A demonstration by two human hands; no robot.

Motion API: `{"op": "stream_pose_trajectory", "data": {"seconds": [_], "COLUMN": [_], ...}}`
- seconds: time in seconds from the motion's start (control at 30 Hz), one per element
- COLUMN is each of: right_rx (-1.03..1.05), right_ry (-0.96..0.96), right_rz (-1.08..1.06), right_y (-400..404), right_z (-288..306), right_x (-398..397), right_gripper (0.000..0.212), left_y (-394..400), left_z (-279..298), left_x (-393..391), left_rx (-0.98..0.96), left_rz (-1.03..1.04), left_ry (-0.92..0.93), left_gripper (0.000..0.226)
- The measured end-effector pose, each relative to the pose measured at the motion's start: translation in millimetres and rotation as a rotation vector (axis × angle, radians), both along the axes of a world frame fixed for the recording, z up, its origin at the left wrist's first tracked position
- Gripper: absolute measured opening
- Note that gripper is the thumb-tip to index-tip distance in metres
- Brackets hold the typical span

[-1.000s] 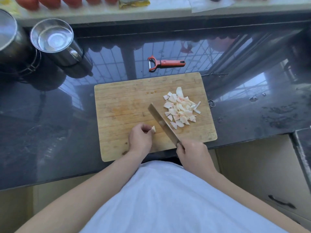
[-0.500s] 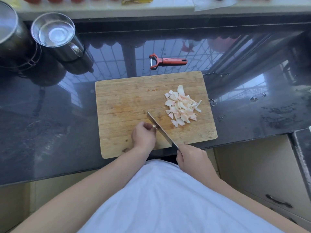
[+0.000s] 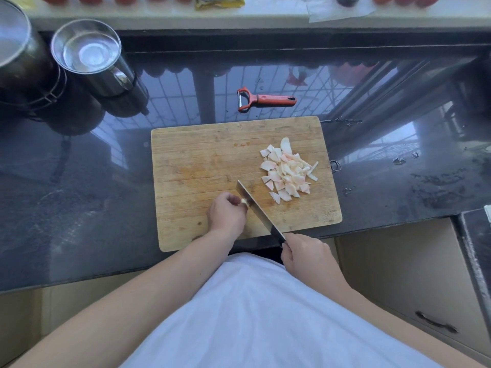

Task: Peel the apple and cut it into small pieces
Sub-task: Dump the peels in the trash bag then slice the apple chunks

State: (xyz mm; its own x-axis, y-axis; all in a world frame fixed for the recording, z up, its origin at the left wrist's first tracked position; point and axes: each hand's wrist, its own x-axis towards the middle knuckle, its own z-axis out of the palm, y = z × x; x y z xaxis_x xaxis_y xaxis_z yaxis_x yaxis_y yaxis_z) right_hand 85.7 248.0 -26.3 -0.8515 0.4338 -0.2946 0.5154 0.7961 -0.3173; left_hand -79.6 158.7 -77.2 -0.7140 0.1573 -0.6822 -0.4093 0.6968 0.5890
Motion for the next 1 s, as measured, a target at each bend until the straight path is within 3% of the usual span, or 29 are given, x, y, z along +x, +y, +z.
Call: {"op": "stream_pose_trajectory", "data": {"seconds": [0.13, 0.33, 0.73, 1.0], "right_rx": [-0.039, -0.067, 0.025, 0.029], "right_ry": [-0.095, 0.12, 0.083, 0.124], "right_rz": [-0.017, -0.017, 0.009, 0.087], "right_y": [-1.4, -3.3, 3.3, 9.8], "right_z": [-11.4, -8.9, 1.6, 1.8], "right_x": [-25.1, -34.6, -0.5, -2.7], "right_gripper": [0.019, 0.036, 0.035, 0.05], "left_y": [0.7, -2.3, -1.4, -3.3], "left_z": [1.5, 0.6, 0.0, -2.2], "left_x": [-1.9, -2.0, -5.5, -6.0], "left_rx": [-0.004, -0.015, -0.008, -0.021], "left_rz": [0.007, -0.021, -0.027, -0.035], "left_ry": [-0.002, 0.013, -0.012, -0.022], "left_gripper": [0.005, 0.009, 0.009, 0.005]}}
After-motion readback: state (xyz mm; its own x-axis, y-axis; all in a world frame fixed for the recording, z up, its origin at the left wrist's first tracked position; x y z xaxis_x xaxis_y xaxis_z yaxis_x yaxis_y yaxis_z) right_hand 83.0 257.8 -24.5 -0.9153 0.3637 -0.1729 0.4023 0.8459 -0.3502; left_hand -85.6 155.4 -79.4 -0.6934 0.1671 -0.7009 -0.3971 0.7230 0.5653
